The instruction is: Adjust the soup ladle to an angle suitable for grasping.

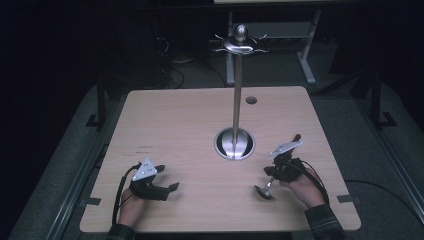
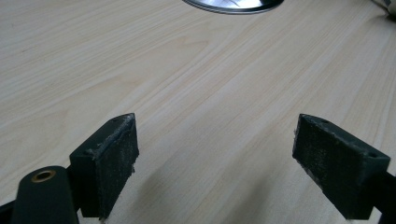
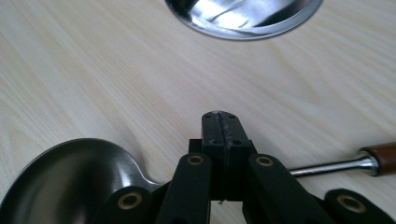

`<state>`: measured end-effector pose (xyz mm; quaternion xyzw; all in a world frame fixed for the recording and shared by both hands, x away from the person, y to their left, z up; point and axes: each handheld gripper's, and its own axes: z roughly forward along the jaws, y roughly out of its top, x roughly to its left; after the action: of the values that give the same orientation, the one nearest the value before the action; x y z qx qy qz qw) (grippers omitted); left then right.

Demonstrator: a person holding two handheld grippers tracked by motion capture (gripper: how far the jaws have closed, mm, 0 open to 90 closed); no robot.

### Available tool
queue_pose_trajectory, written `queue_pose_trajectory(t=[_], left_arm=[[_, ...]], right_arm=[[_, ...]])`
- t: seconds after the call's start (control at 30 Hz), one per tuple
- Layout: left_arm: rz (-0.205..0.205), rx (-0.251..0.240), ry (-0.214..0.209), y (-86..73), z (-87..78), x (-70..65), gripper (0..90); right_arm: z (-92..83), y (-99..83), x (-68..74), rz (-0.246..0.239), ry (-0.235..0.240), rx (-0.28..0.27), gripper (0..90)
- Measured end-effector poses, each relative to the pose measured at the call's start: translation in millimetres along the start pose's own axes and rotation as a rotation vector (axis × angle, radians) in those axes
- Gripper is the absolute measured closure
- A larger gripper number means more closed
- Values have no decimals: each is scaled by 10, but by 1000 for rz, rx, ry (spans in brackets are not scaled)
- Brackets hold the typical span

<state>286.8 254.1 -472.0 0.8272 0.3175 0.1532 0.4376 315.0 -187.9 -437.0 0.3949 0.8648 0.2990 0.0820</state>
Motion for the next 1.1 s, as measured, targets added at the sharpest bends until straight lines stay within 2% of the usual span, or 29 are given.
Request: queue_pose_trajectory(t=[0.23,0.57,0.83,1.1], left_arm=[[0,0,0,0,0,0,140],[2,1,0,1,1,0,140],[1,0,-1,0,1,0,140],[-2,0,0,1,-2,0,140]], right_arm=[[71,16,35,0,22,72,900],[123,-8,57,0,42,135,900],[125,-34,73,-11,50,155,900],[59,-121,51,7,55,160,900]])
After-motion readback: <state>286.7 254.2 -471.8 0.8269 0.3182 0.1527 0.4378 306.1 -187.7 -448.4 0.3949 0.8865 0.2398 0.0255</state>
